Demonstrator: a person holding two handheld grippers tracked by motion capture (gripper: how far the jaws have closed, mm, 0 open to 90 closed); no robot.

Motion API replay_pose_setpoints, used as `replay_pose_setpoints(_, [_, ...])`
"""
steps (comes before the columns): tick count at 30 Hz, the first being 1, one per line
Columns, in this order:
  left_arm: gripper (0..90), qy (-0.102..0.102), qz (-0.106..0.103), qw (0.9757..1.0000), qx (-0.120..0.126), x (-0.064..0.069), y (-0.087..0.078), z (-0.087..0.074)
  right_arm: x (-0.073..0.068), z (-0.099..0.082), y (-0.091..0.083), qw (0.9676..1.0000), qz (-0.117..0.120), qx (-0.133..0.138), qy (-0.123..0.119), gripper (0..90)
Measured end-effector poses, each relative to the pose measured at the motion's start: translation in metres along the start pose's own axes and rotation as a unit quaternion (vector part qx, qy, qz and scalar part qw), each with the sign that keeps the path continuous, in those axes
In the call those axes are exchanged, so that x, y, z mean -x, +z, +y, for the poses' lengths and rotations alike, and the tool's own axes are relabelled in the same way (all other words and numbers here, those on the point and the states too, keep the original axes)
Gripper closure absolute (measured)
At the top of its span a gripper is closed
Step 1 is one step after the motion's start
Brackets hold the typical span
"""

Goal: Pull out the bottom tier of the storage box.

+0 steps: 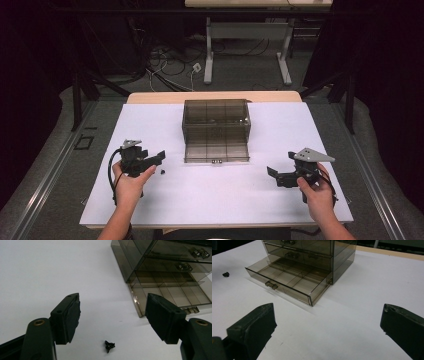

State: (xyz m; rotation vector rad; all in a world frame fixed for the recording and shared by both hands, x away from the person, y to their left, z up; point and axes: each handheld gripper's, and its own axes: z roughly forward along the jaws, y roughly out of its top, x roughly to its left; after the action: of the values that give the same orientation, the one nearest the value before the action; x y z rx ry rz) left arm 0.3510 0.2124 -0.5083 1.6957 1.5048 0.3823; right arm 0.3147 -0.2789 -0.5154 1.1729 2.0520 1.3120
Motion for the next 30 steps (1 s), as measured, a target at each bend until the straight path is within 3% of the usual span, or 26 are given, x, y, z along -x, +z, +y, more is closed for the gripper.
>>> replay_pose_setpoints(4, [30.0,0.004,0.018,0.9998,-0.006,0.003,0.001,0.002,0.001,0.0,0.0,1.0,0.001,0.001,0.005,0.0])
replay_pose_setpoints(6, [30.3,-0.009,0.022,0.9997,-0.011,0.006,0.003,0.004,0.002,0.0,0.0,1.0,0.002,0.0,0.004,0.0])
replay_pose_setpoints(11, [32.1,-0.024,0.019,0.9984,-0.048,0.01,0.005,0.007,0.002,0.0,0.0,1.0,0.003,0.0,0.005,0.0])
replay_pose_setpoints(12, [32.1,-0.027,0.022,0.9983,-0.046,0.011,0.006,0.006,0.003,0.0,0.0,1.0,0.004,0.001,0.003,0.0])
replay_pose_setpoints(17, [34.9,-0.029,0.007,0.9966,-0.077,0.013,0.009,0.003,0.003,-0.001,0.0,1.0,0.004,0.0,0.006,0.1])
replay_pose_setpoints(19, [38.0,-0.029,0.015,0.9962,-0.081,0.014,0.011,0.0,0.003,-0.001,0.0,1.0,0.004,-0.001,0.007,0.3])
replay_pose_setpoints(23, [41.0,-0.03,0.008,0.9943,-0.101,0.012,0.014,-0.003,0.003,-0.001,0.0,1.0,0.004,-0.002,0.006,0.4])
replay_pose_setpoints(30, [47.9,-0.037,0.015,0.9924,-0.116,0.009,0.018,-0.008,0.004,-0.002,0.001,0.9999,0.006,-0.008,0.007,1.1])
